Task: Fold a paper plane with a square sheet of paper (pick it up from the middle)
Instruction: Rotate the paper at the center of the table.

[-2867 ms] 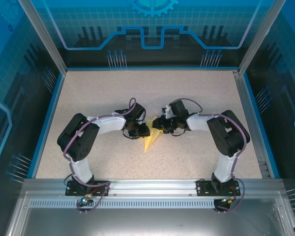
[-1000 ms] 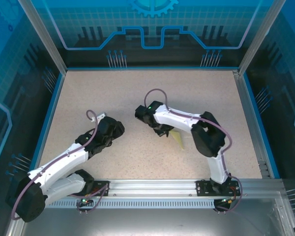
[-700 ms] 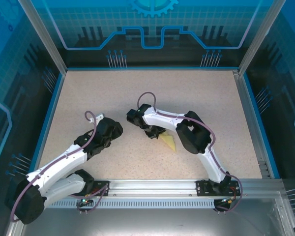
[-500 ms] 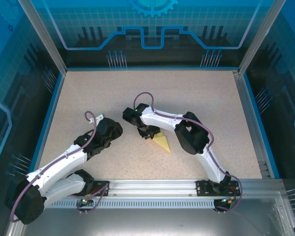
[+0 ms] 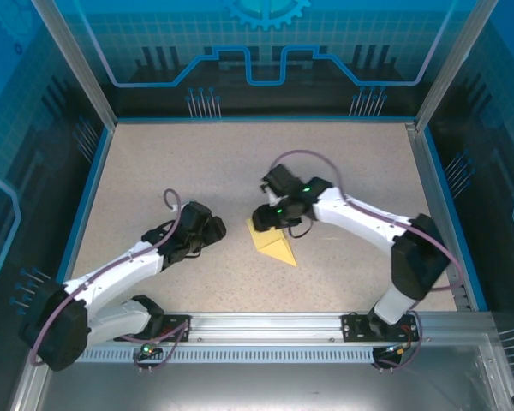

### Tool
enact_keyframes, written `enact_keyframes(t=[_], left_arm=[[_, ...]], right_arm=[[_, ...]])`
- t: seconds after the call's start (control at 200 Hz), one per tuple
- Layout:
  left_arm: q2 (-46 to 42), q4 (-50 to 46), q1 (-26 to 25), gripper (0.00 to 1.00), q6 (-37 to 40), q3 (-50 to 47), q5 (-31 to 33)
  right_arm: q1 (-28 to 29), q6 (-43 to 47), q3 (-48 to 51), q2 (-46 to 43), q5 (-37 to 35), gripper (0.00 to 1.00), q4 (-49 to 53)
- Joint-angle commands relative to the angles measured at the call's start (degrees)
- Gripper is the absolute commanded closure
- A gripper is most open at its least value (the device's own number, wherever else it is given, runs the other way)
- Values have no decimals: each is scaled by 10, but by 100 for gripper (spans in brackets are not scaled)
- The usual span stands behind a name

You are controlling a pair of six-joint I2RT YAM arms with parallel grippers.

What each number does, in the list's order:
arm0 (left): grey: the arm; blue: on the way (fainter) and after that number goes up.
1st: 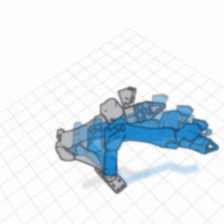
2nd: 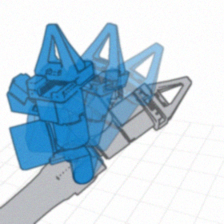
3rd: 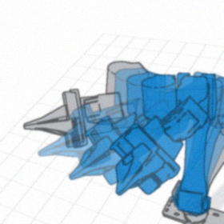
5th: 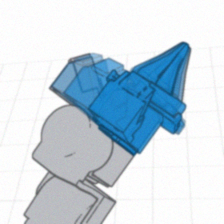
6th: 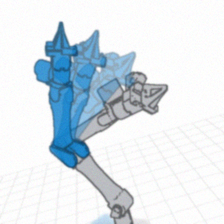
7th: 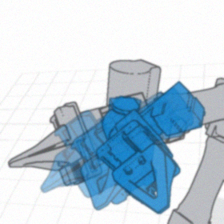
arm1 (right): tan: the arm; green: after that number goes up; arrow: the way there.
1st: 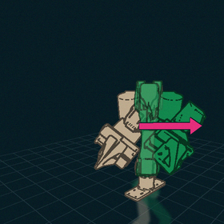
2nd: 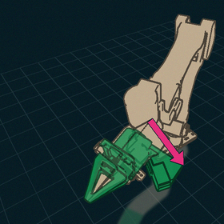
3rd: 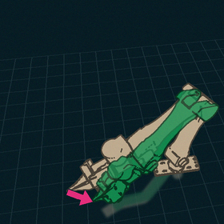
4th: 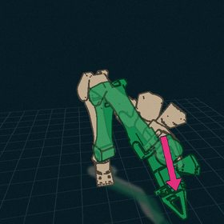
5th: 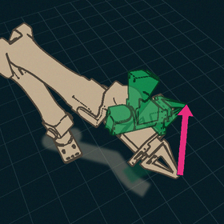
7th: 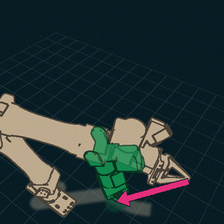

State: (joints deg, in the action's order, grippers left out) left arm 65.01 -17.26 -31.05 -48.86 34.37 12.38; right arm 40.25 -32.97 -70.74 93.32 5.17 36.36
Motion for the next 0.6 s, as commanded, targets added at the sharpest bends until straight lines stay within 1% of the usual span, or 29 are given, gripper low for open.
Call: enact_keyframes(t=[0.0,0.07,0.195,0.33,0.415,0.49,0.595], left_arm=[[38,50,3,32,22,30,-93],[64,60,3,33,24,41,-116],[100,60,1,33,25,59,-135],[124,48,-5,33,23,76,-136],[133,46,-9,34,20,81,-137],[140,40,-11,34,22,88,-137],[148,37,-15,33,24,96,-137]], right_arm=[[-72,-3,87,20,142,49,-103],[-98,0,102,37,188,54,-127],[-109,8,94,68,206,55,-143],[-113,21,71,106,185,52,-129],[-119,25,65,123,189,51,-132],[-123,27,63,131,188,49,-136],[-126,28,63,140,202,52,-151]])
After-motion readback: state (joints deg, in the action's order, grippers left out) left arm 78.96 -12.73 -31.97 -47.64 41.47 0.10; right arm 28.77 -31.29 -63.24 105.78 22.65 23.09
